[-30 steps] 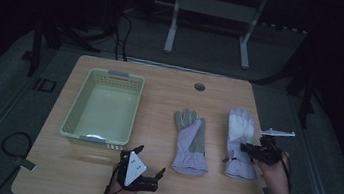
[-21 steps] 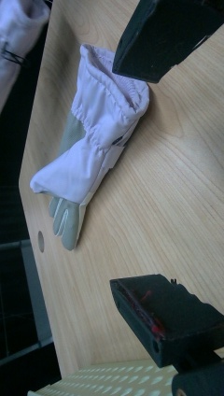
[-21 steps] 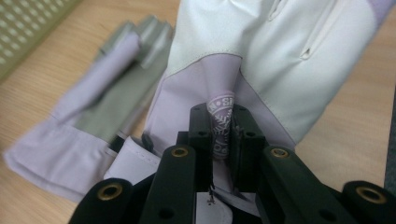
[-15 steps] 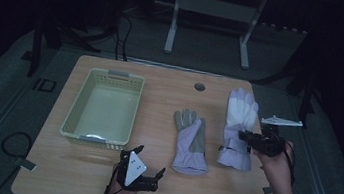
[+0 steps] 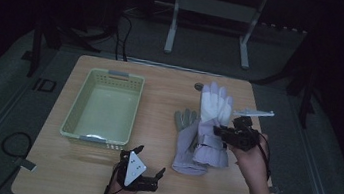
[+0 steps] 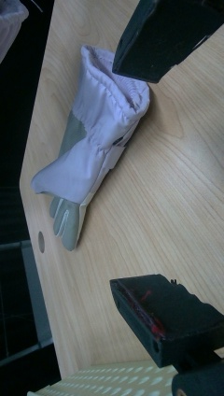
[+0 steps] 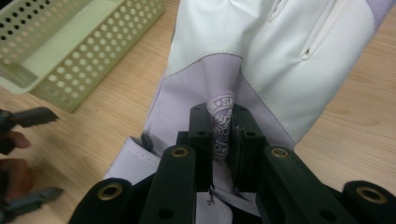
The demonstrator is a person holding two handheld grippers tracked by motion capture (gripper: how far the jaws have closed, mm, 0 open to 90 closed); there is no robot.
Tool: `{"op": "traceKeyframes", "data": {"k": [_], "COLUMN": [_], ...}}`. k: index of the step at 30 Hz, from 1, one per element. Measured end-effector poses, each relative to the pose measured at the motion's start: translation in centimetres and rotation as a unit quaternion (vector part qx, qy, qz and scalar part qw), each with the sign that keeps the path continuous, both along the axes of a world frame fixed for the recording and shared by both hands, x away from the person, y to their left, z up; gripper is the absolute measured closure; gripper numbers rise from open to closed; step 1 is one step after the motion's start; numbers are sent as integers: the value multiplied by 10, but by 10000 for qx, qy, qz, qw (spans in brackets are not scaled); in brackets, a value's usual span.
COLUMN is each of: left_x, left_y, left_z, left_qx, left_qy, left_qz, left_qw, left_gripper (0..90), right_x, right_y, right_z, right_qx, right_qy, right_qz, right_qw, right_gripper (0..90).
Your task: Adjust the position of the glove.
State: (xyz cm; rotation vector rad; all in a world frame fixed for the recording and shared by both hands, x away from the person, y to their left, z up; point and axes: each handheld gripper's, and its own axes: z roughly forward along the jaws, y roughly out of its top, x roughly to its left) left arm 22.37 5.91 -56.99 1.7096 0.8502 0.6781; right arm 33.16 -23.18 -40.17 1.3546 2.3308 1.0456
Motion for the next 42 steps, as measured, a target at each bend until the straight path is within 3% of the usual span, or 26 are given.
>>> {"op": "traceKeyframes", "data": {"k": [3,7,10,12,13,18,22,29,31,34,35,39,40,42], "left_x": [0,-1,0,0,0,-1,-1,0,0,1,1,0,0,1], "left_y": [0,-1,-1,-1,0,-1,-1,-1,0,0,0,-1,-2,-3], "left_z": [0,0,0,0,0,0,0,0,0,0,0,0,0,0], "left_qx": [-21,25,22,14,28,47,44,41,13,2,16,73,88,128], "left_qy": [17,-10,6,16,6,-21,-11,19,29,74,62,26,29,51], "left_qz": [0,-20,-37,-35,-31,-20,-7,-10,-74,-100,-107,-124,-122,-106], "left_qw": [10000,10000,10000,10000,10000,10000,10000,10000,10000,9999,9999,9999,9999,9998], "left_gripper": [12,12,12,12,12,12,12,12,12,12,12,12,12,12], "right_x": [0,2,6,8,13,23,28,28,28,25,23,18,14,13], "right_y": [16,32,42,43,48,56,56,54,52,40,37,28,23,20], "right_z": [-3,-19,-36,-42,-54,-79,-95,-97,-97,-93,-92,-88,-86,-85], "right_qx": [96,27,-212,-240,-435,-847,-742,-692,-637,-271,-231,10,22,60], "right_qy": [77,218,325,394,440,551,693,562,534,295,224,47,-37,-111], "right_qz": [28,87,60,5,-58,-157,-112,42,27,100,154,422,629,690], "right_qw": [9999,9997,9992,9989,9981,9948,9948,9960,9965,9991,9994,9991,9980,9975], "right_gripper": [810,808,807,807,806,798,782,697,657,360,314,213,167,160]}}
